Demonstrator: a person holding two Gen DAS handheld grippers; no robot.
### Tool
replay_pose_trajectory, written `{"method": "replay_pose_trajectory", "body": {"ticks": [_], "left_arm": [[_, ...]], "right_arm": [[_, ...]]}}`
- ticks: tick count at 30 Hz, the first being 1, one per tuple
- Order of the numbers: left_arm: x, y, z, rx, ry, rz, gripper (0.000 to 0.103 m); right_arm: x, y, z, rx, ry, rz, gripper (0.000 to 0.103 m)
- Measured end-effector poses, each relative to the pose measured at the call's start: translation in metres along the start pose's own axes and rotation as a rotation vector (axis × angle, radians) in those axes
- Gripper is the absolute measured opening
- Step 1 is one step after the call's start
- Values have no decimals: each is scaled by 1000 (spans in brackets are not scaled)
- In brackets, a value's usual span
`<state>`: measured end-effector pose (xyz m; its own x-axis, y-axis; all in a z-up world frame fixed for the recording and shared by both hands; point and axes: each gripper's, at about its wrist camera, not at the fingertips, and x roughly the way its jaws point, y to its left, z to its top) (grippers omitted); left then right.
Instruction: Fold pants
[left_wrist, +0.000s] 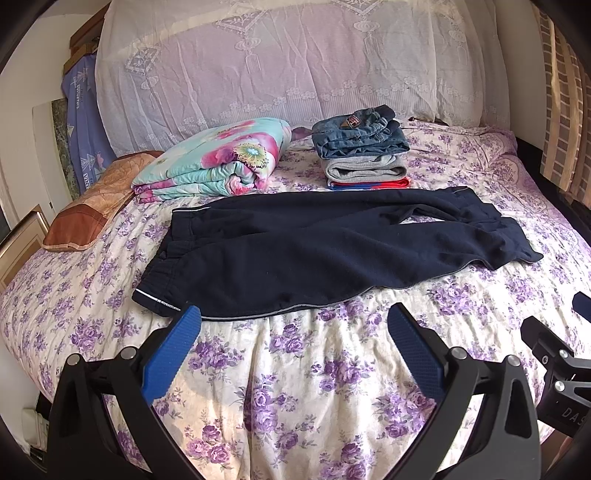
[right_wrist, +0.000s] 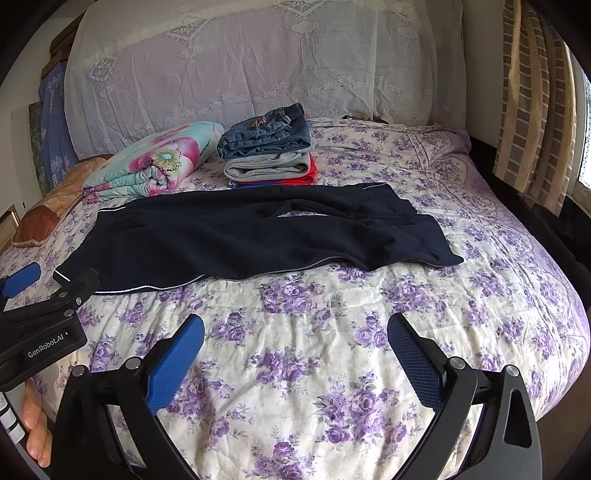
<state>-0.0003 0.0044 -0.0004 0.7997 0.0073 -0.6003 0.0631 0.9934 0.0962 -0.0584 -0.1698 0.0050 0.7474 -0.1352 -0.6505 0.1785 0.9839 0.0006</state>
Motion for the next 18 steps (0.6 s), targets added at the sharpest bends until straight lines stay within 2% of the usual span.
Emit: {"method": "replay_pose_trajectory", "body": {"ticks": [18], "left_arm": [[5,-2,-4,5,7,0,98]], "right_arm": [[-1,3,1,-6,0,10,100]]}}
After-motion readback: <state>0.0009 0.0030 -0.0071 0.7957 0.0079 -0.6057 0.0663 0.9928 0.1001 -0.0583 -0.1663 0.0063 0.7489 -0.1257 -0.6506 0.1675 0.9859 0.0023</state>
